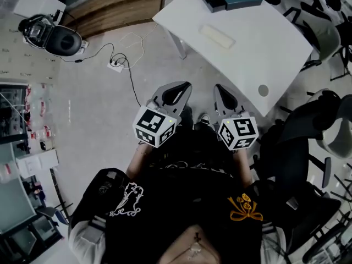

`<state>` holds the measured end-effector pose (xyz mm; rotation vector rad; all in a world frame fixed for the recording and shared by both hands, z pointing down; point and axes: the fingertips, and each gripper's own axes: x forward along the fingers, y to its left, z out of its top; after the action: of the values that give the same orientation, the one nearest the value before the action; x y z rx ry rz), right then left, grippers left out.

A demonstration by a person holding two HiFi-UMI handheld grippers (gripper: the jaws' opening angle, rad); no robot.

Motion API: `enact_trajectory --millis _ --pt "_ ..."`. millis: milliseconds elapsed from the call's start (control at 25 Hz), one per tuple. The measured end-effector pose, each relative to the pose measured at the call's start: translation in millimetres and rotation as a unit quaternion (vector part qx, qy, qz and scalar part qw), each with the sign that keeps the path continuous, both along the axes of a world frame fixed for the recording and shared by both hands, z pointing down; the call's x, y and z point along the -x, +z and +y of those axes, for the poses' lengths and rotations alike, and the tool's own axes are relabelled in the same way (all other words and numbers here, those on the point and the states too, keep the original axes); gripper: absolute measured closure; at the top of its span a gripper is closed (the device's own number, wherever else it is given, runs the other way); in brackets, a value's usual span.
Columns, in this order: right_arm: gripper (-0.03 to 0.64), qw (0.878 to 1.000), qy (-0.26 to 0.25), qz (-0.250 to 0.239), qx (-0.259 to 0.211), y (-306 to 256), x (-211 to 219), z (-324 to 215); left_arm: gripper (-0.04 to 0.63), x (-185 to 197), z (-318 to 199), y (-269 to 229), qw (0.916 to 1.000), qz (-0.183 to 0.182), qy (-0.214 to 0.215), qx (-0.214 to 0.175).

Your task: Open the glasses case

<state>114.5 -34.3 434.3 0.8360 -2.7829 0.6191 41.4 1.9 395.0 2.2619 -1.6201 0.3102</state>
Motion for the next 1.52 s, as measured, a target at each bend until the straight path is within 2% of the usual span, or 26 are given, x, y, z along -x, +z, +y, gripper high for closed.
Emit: enact_trajectory --millis 320,640,880,1240,1520 --pt "0.603 1.0 0.003 0.015 0.015 18 30 -31 0.566 34 -38 18 0.9998 0.004 0.005 0.019" --pt "0.603 0.997 0.051 0.053 -0.003 29 66 -113 0.565 67 -122 27 0.9974 0.004 0.071 0.009" --pt "0.603 0.993 0.081 0.083 0.0 37 103 -168 0.565 107 -182 36 0.9924 0.002 0.122 0.015" --pt "0.571 0.983 0.117 0.138 0.019 69 111 -221 0.565 142 -241 85 0.9846 -0.004 0.167 0.053" --pt "0.495 0.971 0.097 0.217 0.016 108 121 -250 0.564 145 -275 135 0.9716 -0.032 0.219 0.085"
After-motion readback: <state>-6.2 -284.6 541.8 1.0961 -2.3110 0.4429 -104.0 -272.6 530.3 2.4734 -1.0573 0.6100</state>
